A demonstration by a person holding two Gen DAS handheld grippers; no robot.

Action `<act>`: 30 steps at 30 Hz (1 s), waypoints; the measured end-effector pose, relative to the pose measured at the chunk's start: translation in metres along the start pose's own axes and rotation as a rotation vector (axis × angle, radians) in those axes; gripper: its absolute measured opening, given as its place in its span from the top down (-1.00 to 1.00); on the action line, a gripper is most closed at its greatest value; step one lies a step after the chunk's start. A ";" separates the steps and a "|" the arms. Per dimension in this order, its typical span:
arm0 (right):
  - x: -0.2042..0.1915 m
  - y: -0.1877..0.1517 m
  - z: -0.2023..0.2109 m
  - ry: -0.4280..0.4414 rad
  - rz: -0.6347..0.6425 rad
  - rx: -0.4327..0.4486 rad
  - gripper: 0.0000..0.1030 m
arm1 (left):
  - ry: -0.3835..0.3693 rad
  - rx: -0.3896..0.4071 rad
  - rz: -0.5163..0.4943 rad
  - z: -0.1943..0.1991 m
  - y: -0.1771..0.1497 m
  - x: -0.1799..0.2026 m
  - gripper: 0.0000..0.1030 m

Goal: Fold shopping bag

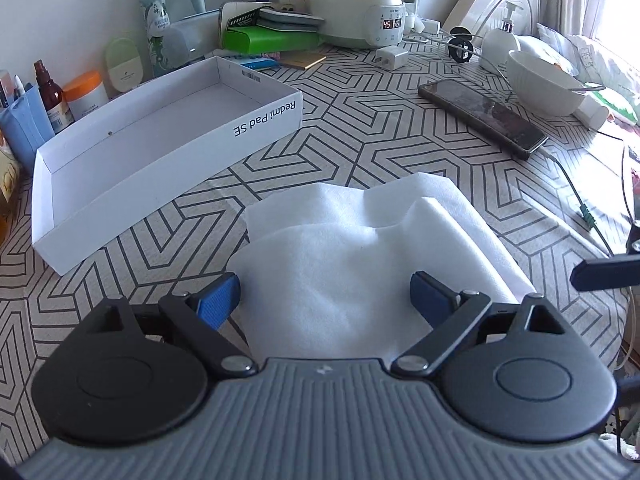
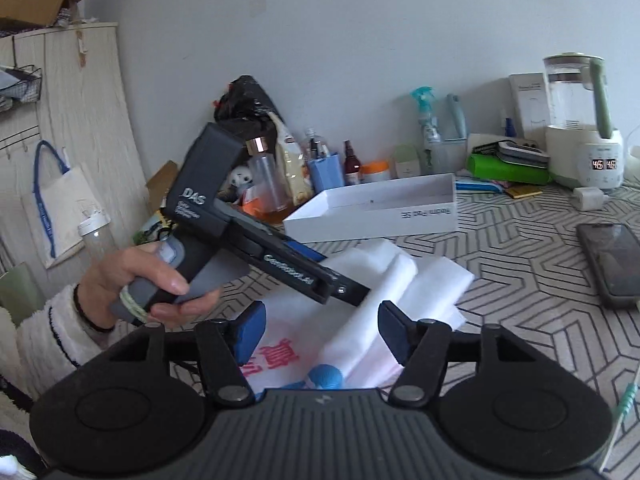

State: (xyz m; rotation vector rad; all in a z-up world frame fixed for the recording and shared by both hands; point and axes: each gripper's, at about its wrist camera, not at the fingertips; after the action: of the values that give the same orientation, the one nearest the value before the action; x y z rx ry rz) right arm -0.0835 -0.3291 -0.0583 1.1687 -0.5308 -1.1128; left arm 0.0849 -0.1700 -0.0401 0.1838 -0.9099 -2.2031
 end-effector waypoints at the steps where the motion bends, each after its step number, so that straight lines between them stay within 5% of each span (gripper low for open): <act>1: -0.003 -0.001 -0.007 0.002 0.017 -0.014 -0.39 | -0.009 -0.001 0.008 0.000 0.000 -0.002 -0.81; 10: 0.012 -0.010 -0.026 -0.040 -0.062 -0.188 -0.35 | -0.019 0.011 0.020 0.001 -0.003 -0.006 -0.83; 14: 0.014 -0.009 -0.022 -0.058 -0.074 -0.178 -0.33 | -0.006 0.017 0.002 0.002 -0.003 -0.002 -0.83; 19: 0.007 0.012 -0.016 -0.136 -0.061 -0.034 -0.33 | -0.011 0.017 0.013 0.002 -0.003 -0.005 -0.84; 21: 0.008 0.016 -0.030 -0.171 -0.052 -0.073 -0.35 | -0.001 0.019 0.017 0.003 -0.004 -0.006 -0.84; 24: 0.022 0.015 -0.052 -0.203 -0.122 -0.162 -0.11 | 0.011 0.022 0.010 0.005 -0.004 -0.006 -0.85; 28: 0.051 0.011 -0.061 -0.139 -0.250 -0.213 0.20 | 0.030 0.031 -0.005 0.012 -0.006 -0.004 -0.85; 30: 0.053 0.010 -0.062 -0.137 -0.240 -0.219 0.20 | 0.040 0.037 -0.001 0.020 -0.008 -0.004 -0.85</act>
State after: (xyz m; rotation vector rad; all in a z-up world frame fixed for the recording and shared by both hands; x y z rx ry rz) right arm -0.0071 -0.3484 -0.0818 0.9865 -0.3674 -1.4273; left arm 0.0753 -0.1523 -0.0312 0.2455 -0.9292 -2.1770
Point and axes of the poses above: each gripper's, at about its wrist camera, not at the fingertips, and z roughly against the way its jaws point, x to its right, y to its top, and after that the axes turned 7 degrees about -y, right-handed
